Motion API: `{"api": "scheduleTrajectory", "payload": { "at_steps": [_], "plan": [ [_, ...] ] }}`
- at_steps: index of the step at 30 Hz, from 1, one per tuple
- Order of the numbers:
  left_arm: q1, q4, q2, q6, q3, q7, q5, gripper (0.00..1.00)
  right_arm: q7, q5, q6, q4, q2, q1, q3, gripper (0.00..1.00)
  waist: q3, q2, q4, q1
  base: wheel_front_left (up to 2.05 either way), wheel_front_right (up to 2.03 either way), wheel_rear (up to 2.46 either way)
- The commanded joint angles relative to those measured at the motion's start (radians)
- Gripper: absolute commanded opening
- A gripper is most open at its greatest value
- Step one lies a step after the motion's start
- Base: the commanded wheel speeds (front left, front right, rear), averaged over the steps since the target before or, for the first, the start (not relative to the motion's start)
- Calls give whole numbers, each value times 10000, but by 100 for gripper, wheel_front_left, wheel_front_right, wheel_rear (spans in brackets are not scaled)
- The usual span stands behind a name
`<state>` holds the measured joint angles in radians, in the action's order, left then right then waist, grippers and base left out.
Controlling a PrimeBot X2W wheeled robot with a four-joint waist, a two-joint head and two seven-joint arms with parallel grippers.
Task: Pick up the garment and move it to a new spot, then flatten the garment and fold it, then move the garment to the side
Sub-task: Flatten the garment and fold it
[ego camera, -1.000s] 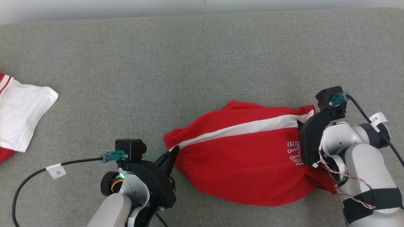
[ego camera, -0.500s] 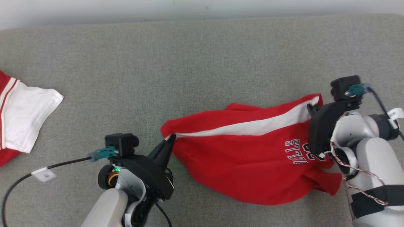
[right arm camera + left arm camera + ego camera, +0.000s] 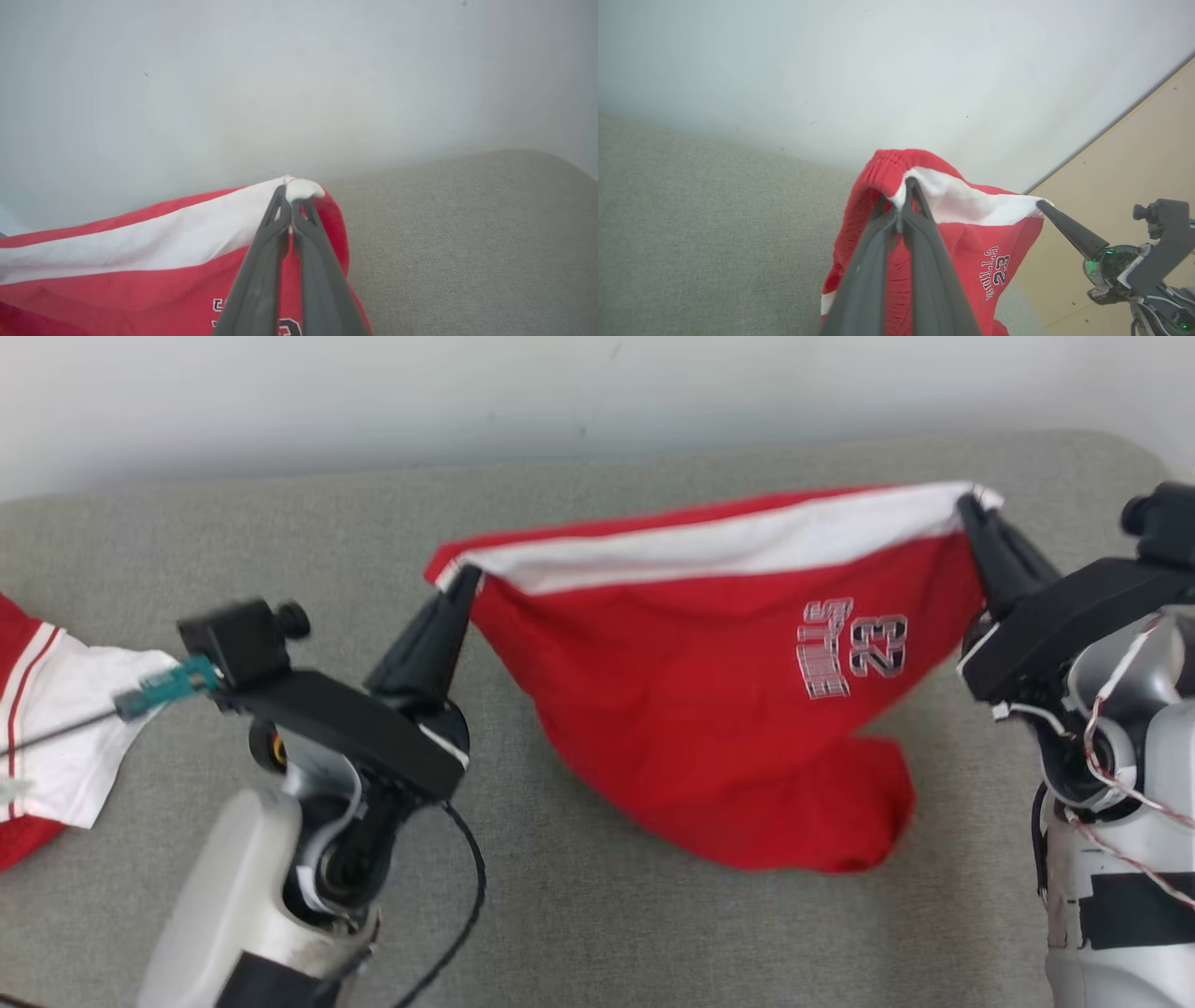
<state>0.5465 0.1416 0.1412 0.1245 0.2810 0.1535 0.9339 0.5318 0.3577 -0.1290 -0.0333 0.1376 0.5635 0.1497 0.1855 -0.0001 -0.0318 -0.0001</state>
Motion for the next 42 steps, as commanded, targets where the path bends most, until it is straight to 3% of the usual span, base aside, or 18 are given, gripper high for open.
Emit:
{"api": "scheduleTrajectory", "payload": {
  "at_steps": [1, 19, 27, 35, 42],
  "plan": [
    [198, -103, 68, 65, -39, 126, 156, 0, -125, 101, -36, 97, -93, 128, 0, 0, -234, 1, -164, 1, 0, 0, 0],
    [1545, -1552, 536, -324, -911, 1955, 2196, 0, -2766, 334, -36, 1394, 544, 1403, 222, 0, -1282, 1, -683, 1, 0, 0, 0],
    [1527, -1869, 383, -689, -781, 2238, 2368, 0, -2666, 455, -34, 1336, 627, 1341, 2, 0, -1175, 1, -730, 1, 0, 0, 0],
    [2505, -979, 304, -1052, -699, 2383, 2120, 0, -2438, 545, -34, 437, 731, 2067, -811, 0, 81, 1, -885, 1, 0, 0, 0],
    [4581, 582, 431, -1380, -853, 2173, 1604, 0, -3111, 263, -34, -1458, 846, 4483, -2126, 0, 1693, 1, -1187, 1, 0, 0, 0]
  ]
}}
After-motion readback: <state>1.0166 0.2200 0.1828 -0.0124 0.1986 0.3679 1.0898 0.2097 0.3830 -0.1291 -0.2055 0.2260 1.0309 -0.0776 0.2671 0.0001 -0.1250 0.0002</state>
